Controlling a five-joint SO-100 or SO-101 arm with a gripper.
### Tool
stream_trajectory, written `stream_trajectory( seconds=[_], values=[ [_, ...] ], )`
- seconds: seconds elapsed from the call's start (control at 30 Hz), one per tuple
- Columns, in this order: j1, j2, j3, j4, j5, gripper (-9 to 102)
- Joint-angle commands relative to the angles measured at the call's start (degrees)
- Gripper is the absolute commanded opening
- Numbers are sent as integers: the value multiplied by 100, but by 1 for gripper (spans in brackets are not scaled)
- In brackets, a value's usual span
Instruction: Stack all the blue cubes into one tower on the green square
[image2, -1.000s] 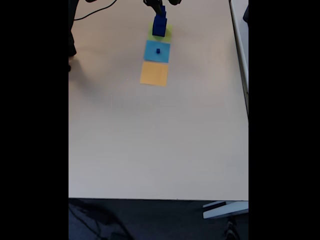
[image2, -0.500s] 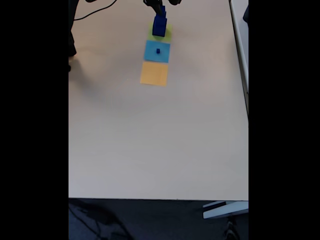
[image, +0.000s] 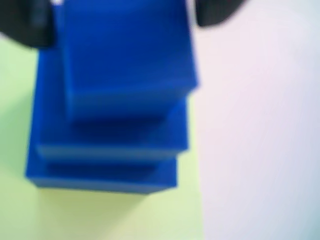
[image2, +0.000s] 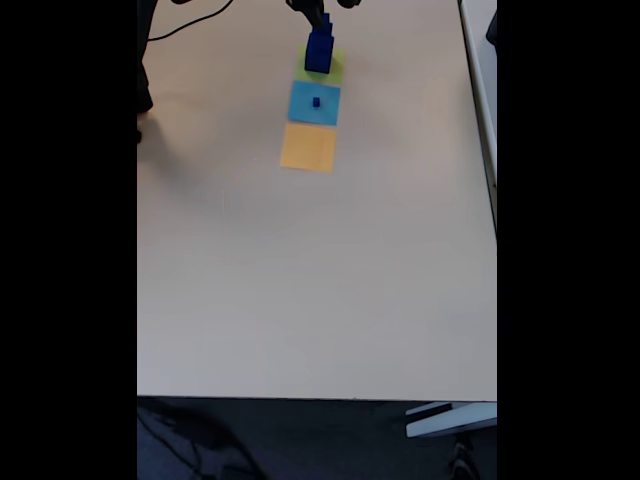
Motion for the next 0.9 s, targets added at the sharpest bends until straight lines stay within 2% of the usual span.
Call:
stream_trajectory(
  seconds=[0.0, 0.4, 0.7, 0.87],
  values=[
    [9, 105, -343, -44, -26, 15],
    [26, 193, -448, -211, -501, 20],
    [53, 967, -633, -940, -1881, 24],
    [272, 1635, -686, -949, -3023, 24]
  ],
)
